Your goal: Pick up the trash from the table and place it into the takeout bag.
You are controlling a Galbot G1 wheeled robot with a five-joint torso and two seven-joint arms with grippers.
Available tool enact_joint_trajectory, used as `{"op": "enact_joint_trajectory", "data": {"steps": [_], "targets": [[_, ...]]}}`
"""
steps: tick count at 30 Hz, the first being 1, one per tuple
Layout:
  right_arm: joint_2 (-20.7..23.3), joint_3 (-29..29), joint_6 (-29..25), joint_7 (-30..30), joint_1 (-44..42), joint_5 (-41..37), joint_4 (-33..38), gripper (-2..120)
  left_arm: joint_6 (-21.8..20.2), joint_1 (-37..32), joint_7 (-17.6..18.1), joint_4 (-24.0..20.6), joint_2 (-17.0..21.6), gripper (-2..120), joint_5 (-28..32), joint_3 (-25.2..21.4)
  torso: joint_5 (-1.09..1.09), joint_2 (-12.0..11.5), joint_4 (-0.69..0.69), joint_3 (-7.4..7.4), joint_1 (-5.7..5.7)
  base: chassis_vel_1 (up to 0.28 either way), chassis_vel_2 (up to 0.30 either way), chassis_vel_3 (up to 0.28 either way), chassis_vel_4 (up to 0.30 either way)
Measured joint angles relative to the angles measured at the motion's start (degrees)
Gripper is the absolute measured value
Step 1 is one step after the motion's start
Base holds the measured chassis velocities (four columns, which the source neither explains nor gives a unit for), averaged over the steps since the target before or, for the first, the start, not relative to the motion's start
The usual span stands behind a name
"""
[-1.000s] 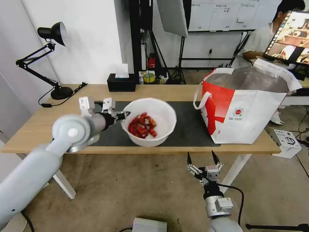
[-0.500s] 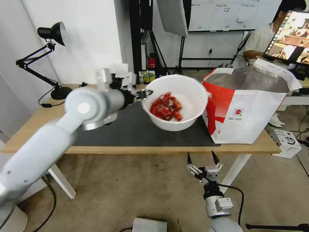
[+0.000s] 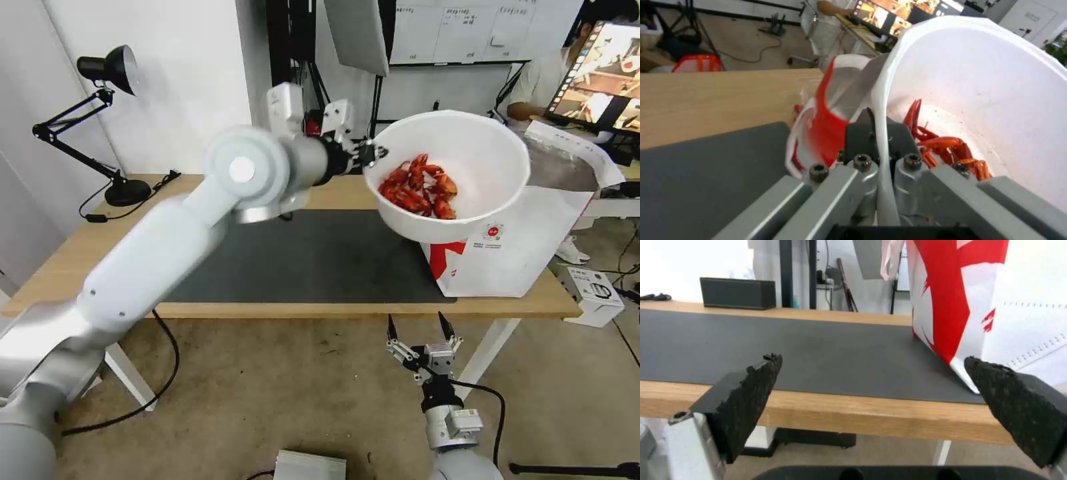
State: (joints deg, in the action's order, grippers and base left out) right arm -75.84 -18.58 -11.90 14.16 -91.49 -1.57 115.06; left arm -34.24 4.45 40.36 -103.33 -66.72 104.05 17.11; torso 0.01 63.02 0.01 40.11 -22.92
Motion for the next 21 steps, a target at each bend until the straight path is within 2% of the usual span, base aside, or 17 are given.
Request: {"op": "enact_joint_trajectory", "data": {"steps": [2,4,5,8,9,10,12,14,15,18,19,21], "targets": [[0.0,0.0,0.0,0.0,0.0,0.0,0.0,100,0.0,0.7,0.0,1.0,-1.1,0,-0.1,0.4,0.0,0.0,0.0,0.0,0.0,0.0,0.0,0.0,0.0],[0.0,0.0,0.0,0.0,0.0,0.0,0.0,100,0.0,2.3,0.2,4.3,-4.8,0,-0.9,1.4,0.0,0.0,0.0,0.0,0.0,0.0,0.0,0.0,0.0],[0.0,0.0,0.0,0.0,0.0,0.0,0.0,100,0.0,2.3,0.2,4.3,-4.8,0,-0.9,1.4,0.0,0.0,0.0,0.0,0.0,0.0,0.0,0.0,0.0],[0.0,0.0,0.0,0.0,0.0,0.0,0.0,100,0.1,3.6,0.1,8.0,-9.0,0,-2.6,2.3,0.01,0.0,-0.01,0.0,0.0,0.0,0.0,0.0,0.0],[0.0,0.0,0.0,0.0,0.0,0.0,0.0,100,0.1,3.6,0.1,8.0,-9.0,0,-2.6,2.3,0.01,0.0,-0.01,0.0,0.0,0.0,0.0,0.0,0.0],[0.0,0.0,0.0,0.0,0.0,0.0,0.0,100,0.1,4.4,0.0,10.6,-11.6,0,-3.6,2.8,0.01,0.0,-0.01,0.0,0.0,0.0,0.0,0.0,0.0],[0.0,0.0,0.0,0.0,0.0,0.0,0.0,100,0.1,4.8,-0.1,12.2,-13.2,0,-4.3,3.0,0.01,0.0,-0.02,0.0,0.0,0.0,0.0,0.0,0.0],[0.0,0.0,0.0,0.0,0.0,0.0,0.0,100,0.1,5.6,-0.3,15.6,-16.8,0,-6.3,3.1,0.0,0.0,0.0,0.0,0.0,0.0,0.0,0.0,0.0],[0.0,0.0,0.0,0.0,0.0,0.0,0.0,100,0.1,5.6,-0.3,15.6,-16.8,0,-6.3,3.1,0.0,0.0,0.0,0.0,0.0,0.0,0.0,0.0,0.0],[0.0,0.0,0.0,0.0,0.0,0.0,0.0,100,0.7,6.3,-0.5,19.9,-20.9,0,-8.7,2.8,0.01,0.0,-0.02,0.0,0.0,0.0,0.0,0.0,0.0],[0.0,0.0,0.0,0.0,0.0,0.0,0.0,100,0.7,6.3,-0.5,19.9,-20.9,0,-8.7,2.8,0.01,0.0,-0.02,0.0,0.0,0.0,0.0,0.0,0.0],[0.0,0.0,0.0,0.0,0.0,0.0,0.0,100,1.7,6.9,-0.6,22.8,-23.2,0,-10.4,2.4,0.0,0.0,-0.01,0.0,0.0,0.0,0.0,0.0,0.0]]}}
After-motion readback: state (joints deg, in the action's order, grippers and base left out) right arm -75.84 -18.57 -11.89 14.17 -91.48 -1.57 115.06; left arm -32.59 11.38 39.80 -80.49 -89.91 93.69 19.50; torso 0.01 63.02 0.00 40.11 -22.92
